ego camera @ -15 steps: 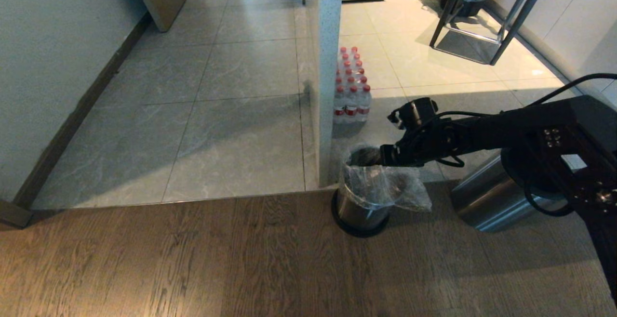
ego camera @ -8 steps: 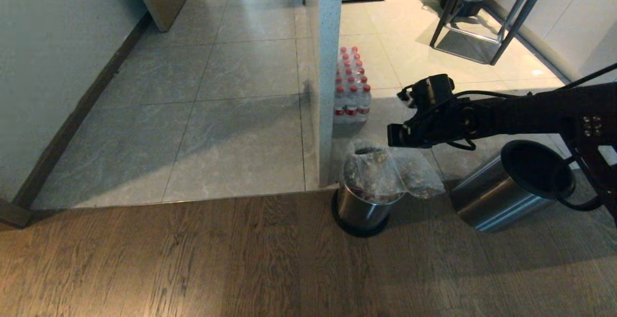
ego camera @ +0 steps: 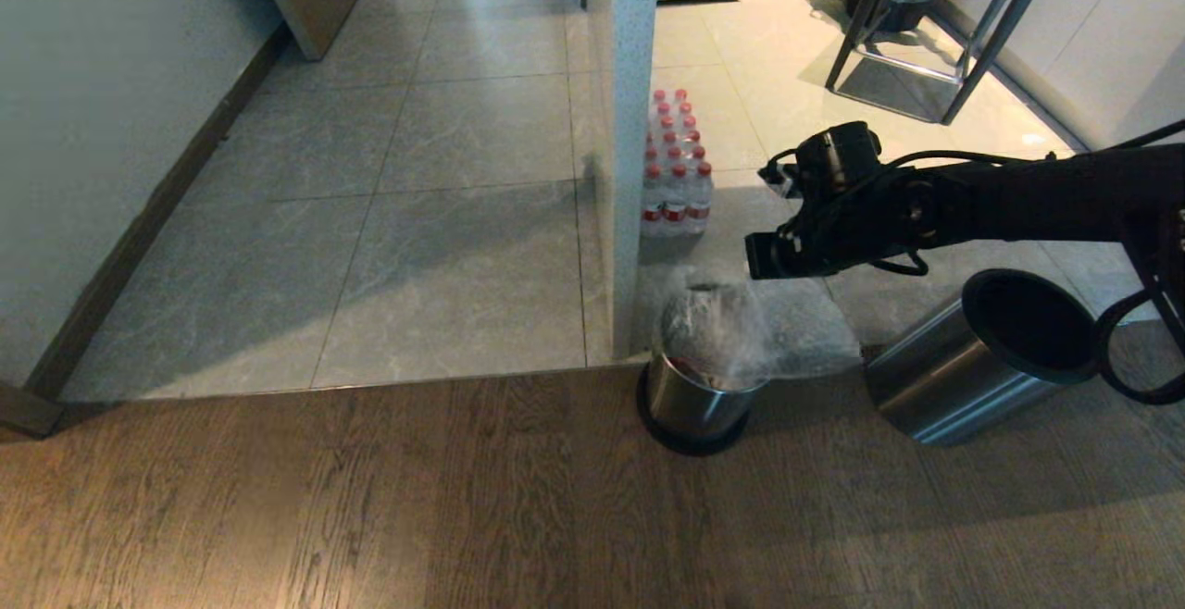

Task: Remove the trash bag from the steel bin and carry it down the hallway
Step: Pick up the trash bag

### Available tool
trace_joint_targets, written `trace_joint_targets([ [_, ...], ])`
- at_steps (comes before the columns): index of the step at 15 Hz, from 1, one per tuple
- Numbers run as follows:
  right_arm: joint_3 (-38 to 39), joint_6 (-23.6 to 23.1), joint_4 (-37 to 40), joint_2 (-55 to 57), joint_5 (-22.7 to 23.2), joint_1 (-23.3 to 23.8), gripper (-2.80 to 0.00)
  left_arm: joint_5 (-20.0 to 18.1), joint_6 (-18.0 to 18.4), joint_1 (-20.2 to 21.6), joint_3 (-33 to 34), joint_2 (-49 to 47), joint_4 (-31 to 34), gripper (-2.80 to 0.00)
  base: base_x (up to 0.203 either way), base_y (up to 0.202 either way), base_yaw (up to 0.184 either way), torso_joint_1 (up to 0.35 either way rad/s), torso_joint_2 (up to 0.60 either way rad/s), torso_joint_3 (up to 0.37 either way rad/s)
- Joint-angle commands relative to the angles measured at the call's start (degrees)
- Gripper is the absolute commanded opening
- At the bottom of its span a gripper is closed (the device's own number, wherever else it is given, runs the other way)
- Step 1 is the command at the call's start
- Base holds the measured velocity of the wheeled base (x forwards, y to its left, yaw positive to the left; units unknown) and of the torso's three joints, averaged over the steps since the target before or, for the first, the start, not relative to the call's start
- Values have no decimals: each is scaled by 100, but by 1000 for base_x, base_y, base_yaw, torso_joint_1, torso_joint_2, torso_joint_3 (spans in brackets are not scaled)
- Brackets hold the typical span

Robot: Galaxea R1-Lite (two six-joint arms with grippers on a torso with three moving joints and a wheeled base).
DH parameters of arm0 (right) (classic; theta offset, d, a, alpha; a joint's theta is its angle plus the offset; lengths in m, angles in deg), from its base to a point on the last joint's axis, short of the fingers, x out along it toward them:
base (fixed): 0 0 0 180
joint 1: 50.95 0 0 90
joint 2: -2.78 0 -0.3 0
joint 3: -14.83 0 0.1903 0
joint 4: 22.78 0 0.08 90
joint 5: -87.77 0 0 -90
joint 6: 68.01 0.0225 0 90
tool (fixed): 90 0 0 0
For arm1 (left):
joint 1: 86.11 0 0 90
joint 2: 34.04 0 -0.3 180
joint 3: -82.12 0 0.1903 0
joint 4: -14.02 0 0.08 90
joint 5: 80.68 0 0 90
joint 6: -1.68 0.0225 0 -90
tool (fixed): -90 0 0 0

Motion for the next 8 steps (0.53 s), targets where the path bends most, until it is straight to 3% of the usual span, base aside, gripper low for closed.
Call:
trace_joint_targets([
  [1, 191, 28, 331, 103, 7, -139, -280, 0, 0, 0, 0, 0, 1, -280, 0, 0, 0, 0, 0, 0],
  [6, 136, 40, 396, 513, 3, -189, -280, 0, 0, 0, 0, 0, 1, -280, 0, 0, 0, 0, 0, 0],
  [7, 118, 66, 376, 536, 2, -189, -251, 0, 0, 0, 0, 1, 1, -280, 0, 0, 0, 0, 0, 0],
  [8, 127, 75, 325, 548, -15, -185, 0, 0, 0, 0, 0, 8, 1, -280, 0, 0, 0, 0, 0, 0],
])
